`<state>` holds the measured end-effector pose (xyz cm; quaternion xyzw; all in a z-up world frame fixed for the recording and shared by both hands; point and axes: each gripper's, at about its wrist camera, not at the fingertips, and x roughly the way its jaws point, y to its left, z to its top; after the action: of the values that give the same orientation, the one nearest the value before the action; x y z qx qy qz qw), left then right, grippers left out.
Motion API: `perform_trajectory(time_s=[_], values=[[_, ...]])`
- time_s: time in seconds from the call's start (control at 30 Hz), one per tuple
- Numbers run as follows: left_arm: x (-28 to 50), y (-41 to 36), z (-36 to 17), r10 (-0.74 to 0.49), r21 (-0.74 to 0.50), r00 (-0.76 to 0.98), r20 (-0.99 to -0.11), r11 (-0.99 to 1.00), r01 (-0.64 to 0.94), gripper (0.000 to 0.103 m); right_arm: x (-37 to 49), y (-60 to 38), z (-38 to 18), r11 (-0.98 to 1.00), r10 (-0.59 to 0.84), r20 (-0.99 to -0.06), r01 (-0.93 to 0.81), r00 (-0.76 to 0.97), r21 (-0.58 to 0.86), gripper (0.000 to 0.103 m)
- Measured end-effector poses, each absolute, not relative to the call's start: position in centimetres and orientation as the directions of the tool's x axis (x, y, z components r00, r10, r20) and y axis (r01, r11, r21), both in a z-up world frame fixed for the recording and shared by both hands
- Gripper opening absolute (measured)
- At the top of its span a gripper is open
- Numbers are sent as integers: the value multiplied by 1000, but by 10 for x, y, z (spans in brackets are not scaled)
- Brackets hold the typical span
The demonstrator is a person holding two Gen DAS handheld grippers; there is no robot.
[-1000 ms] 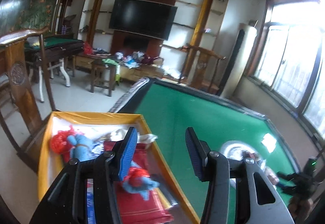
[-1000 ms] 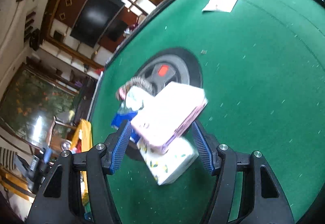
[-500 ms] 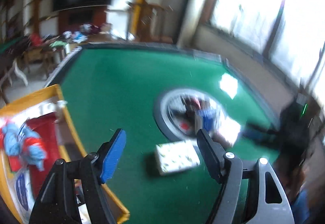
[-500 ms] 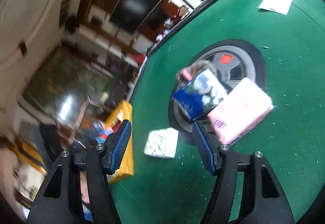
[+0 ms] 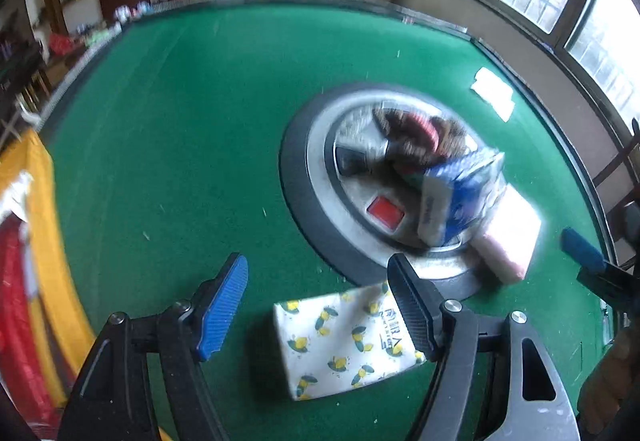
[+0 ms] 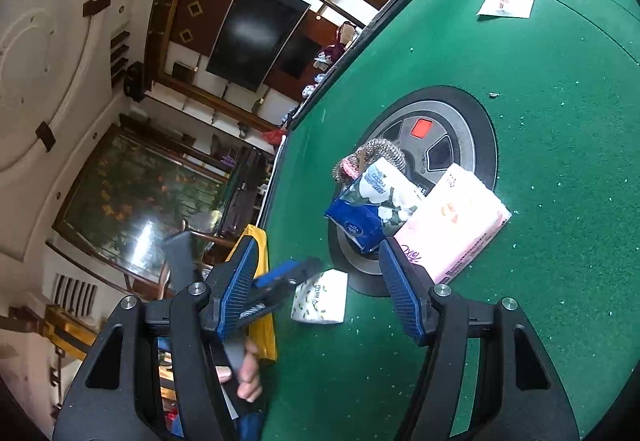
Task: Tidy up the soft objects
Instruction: 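Grasp a white patterned tissue pack with the left tool, then lift the white tissue pack with the left tool while the right tool grasps a pink tissue pack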
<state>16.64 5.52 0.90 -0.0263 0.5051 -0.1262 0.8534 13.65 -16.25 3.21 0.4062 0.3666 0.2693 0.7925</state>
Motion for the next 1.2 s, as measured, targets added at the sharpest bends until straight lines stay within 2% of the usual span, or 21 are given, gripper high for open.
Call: perform_trajectory(time_s=[0.13, 0.3, 0.43, 0.53, 0.63, 0.77, 0.9, 1.07, 1.17, 1.2], values=[[146, 62, 12, -347, -279, 406, -846, 935, 217, 73, 136, -169, 32, 511, 725, -351, -122, 592, 851, 65], [98, 50, 22, -412, -292, 338, -846, 889, 352, 73, 134, -174, 33, 507, 720, -343, -119, 604, 854, 65], [75, 42, 33, -362, -201, 417, -834, 903, 381, 73, 133, -175, 34, 506, 719, -341, -118, 606, 855, 65], [73, 38, 41, -280, -82, 492, -825, 920, 384, 73, 133, -177, 35, 531, 694, -359, -107, 624, 840, 65], [83, 31, 37, -192, 45, 514, -836, 909, 413, 73, 134, -178, 33, 541, 683, -371, -95, 629, 836, 65], [91, 16, 24, -132, 139, 507, -852, 876, 463, 73, 134, -178, 34, 592, 639, -423, -59, 643, 804, 64], [83, 13, 24, -169, 116, 479, -862, 853, 509, 73, 134, -182, 31, 633, 584, -481, 3, 654, 774, 64], [90, 5, 11, -139, 137, 474, -869, 854, 503, 73, 138, -189, 23, 663, 545, -534, 58, 646, 746, 64], [99, 13, 11, -191, 59, 487, -852, 890, 452, 72, 138, -187, 22, 708, 500, -580, 83, 643, 701, 64], [101, 18, 11, -220, 12, 491, -843, 905, 426, 69, 139, -186, 22, 721, 486, -594, 90, 640, 687, 64]])
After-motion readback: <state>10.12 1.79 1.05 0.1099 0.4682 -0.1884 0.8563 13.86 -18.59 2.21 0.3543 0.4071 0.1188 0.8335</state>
